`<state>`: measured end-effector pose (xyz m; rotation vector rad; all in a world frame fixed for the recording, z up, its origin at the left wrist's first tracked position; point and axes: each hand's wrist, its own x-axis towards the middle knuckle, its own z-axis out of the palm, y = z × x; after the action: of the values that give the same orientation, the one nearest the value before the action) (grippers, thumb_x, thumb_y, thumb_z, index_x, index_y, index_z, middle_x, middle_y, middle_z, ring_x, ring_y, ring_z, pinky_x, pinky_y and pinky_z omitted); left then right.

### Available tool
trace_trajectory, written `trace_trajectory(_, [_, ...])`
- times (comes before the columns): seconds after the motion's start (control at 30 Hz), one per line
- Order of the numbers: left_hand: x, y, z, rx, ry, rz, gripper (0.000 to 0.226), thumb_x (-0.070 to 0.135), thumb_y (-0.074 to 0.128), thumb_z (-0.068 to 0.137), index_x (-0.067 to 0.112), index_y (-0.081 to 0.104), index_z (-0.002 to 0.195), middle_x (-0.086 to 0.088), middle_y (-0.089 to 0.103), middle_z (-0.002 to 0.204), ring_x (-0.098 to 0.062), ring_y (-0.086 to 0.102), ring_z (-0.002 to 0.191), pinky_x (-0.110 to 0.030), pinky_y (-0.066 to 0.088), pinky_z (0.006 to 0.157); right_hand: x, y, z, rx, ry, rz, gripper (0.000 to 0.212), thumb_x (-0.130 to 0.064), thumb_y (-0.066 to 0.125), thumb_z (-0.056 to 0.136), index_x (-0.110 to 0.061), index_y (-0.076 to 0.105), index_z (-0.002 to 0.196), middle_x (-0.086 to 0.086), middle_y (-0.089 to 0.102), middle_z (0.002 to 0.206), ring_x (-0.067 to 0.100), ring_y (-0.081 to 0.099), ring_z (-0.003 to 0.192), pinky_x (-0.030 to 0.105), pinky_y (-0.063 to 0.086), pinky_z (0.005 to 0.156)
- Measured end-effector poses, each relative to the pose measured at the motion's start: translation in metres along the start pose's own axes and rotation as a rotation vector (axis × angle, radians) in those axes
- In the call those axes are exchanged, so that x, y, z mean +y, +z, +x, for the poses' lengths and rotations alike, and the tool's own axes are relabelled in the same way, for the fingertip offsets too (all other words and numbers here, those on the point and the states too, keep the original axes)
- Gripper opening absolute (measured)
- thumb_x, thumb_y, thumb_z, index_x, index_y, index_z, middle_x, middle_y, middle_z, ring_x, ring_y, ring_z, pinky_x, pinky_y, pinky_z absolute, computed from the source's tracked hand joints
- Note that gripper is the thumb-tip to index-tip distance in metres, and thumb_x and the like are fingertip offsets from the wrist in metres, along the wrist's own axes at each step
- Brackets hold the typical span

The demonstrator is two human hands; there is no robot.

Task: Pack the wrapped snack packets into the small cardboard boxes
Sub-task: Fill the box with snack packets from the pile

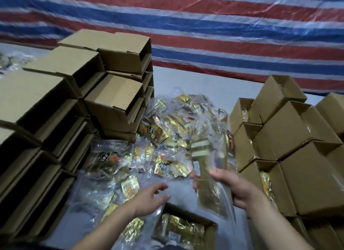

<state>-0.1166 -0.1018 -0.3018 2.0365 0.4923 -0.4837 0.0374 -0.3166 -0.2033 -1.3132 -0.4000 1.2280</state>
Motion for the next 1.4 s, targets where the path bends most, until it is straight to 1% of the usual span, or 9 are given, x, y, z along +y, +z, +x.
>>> trace_trajectory(0.2, [-0.044,0.045,0.002,-0.008,-0.07,-0.141,0.018,0.041,0.045,0.103,0.038,0.061,0.111,0.003,0.065,0.123,-0.016,0.058,0.119,-0.022,0.041,0.098,0.019,0.034,0.013,-0.24,0.235,-0.773,0.042,-0.048,0.071,0.073,-0.026,0.063,0.108,-0.009,0.067,0.099,0.009,0.062,0.09,0.025,0.048,0.08])
trace_trajectory(0.3, [-0.046,0.048,-0.001,-0.009,-0.005,-0.161,0.026,0.046,0.048,0.1,0.031,0.06,0.117,0.003,0.065,0.124,-0.013,0.06,0.113,-0.03,0.044,0.102,0.044,0.043,0.026,-0.383,0.348,-1.13,0.04,-0.048,0.065,0.076,-0.015,0.05,0.091,0.004,0.048,0.083,0.015,0.045,0.074,0.035,0.034,0.066])
trace_trajectory(0.53, [-0.045,0.043,-0.003,-0.044,-0.084,-0.259,0.047,0.05,0.036,0.103,0.024,0.052,0.139,0.006,0.052,0.142,-0.011,0.046,0.13,-0.031,0.03,0.116,0.07,0.049,0.043,-0.439,0.461,-1.127,0.026,-0.034,0.065,0.082,-0.032,0.054,0.105,-0.004,0.062,0.101,0.017,0.058,0.092,0.032,0.046,0.078])
trace_trajectory(0.8, [-0.054,0.045,-0.001,-0.026,-0.102,-0.281,0.044,0.05,0.035,0.103,0.027,0.054,0.136,0.008,0.057,0.133,-0.013,0.051,0.127,-0.035,0.036,0.113,0.115,0.044,0.049,-0.315,0.478,-1.322,0.04,-0.042,0.061,0.085,-0.02,0.052,0.117,0.009,0.063,0.12,0.03,0.06,0.109,0.037,0.049,0.09])
trace_trajectory(1.0, [-0.058,0.04,-0.003,0.009,-0.068,-0.232,0.034,0.048,0.035,0.103,0.031,0.058,0.122,0.012,0.064,0.115,-0.004,0.058,0.106,-0.027,0.045,0.092,0.163,0.05,0.065,-0.17,0.412,-1.519,0.065,-0.028,0.068,0.085,-0.015,0.038,0.142,0.014,0.056,0.131,0.036,0.056,0.118,0.042,0.048,0.097])
trace_trajectory(1.1, [-0.06,0.044,-0.001,0.051,-0.066,-0.176,0.032,0.048,0.034,0.104,0.033,0.057,0.12,0.013,0.063,0.113,-0.003,0.057,0.103,-0.023,0.042,0.084,0.16,0.045,0.061,-0.151,0.418,-1.3,0.073,-0.038,0.071,0.084,-0.022,0.039,0.147,0.007,0.054,0.14,0.028,0.053,0.126,0.035,0.042,0.107])
trace_trajectory(1.2, [-0.062,0.05,0.001,0.104,-0.067,-0.197,0.025,0.048,0.037,0.103,0.038,0.056,0.116,0.015,0.062,0.112,-0.002,0.056,0.104,-0.021,0.04,0.084,0.141,0.043,0.05,-0.117,0.376,-1.106,0.064,-0.037,0.074,0.082,-0.02,0.051,0.14,-0.002,0.058,0.137,0.016,0.054,0.124,0.026,0.041,0.104])
trace_trajectory(1.3, [-0.067,0.051,0.002,0.099,-0.078,-0.235,0.032,0.051,0.037,0.102,0.035,0.057,0.12,0.014,0.062,0.116,-0.003,0.056,0.11,-0.026,0.042,0.093,0.127,0.038,0.038,-0.025,0.29,-1.207,0.02,-0.024,0.061,0.089,-0.017,0.07,0.106,-0.001,0.066,0.106,0.017,0.059,0.099,0.025,0.043,0.08])
trace_trajectory(1.4, [-0.069,0.051,0.003,0.099,-0.079,-0.228,0.037,0.053,0.035,0.102,0.033,0.057,0.124,0.013,0.062,0.117,-0.005,0.056,0.11,-0.028,0.042,0.097,0.124,0.042,0.041,-0.102,0.489,-1.298,0.024,-0.026,0.047,0.097,-0.013,0.067,0.094,0.008,0.066,0.098,0.028,0.061,0.096,0.027,0.037,0.07])
